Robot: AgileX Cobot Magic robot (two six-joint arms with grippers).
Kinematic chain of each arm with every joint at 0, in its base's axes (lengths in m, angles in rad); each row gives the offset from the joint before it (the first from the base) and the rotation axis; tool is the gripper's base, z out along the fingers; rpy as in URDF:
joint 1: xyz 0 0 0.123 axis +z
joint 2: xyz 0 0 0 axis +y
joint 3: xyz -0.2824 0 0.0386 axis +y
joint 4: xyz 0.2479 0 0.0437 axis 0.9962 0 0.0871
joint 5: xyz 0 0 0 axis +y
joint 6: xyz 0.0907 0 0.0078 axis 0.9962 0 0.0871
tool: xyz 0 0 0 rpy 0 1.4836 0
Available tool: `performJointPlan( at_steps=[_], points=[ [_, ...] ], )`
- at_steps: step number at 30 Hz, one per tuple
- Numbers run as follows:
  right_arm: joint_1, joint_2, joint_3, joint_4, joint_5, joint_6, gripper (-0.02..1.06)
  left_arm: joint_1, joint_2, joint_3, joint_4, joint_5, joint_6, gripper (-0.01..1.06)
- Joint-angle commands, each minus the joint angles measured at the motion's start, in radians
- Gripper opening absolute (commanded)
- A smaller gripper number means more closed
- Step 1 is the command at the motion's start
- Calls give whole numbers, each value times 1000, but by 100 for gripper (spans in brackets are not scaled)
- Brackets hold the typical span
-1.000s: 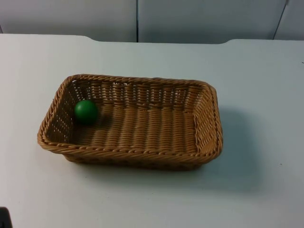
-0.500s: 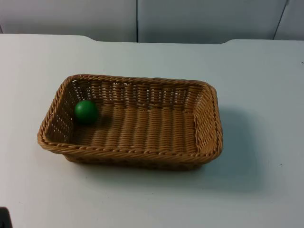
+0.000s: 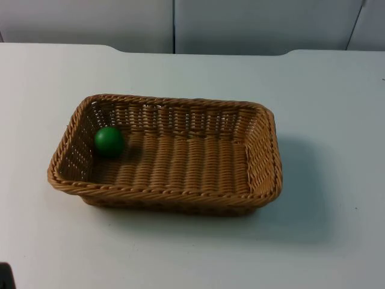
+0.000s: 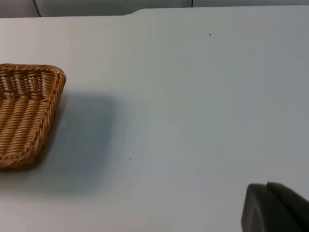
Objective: Pick up the basket with the left hand and place the ball into the basket with the right hand.
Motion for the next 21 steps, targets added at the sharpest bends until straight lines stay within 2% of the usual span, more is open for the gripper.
performJointPlan(
  at_steps=[1,17,21],
  points=[
    [-8,-15,3,-5,13,-6,0,-6,-5,3,-1,-13,-6,0],
    [-6,-88,3,0,13,2,0,-6,-5,3,-1,-13,-6,0],
    [-6,-88,3,0,-15,2,0,-6,-5,3,-1,-13,-6,0]
  ],
)
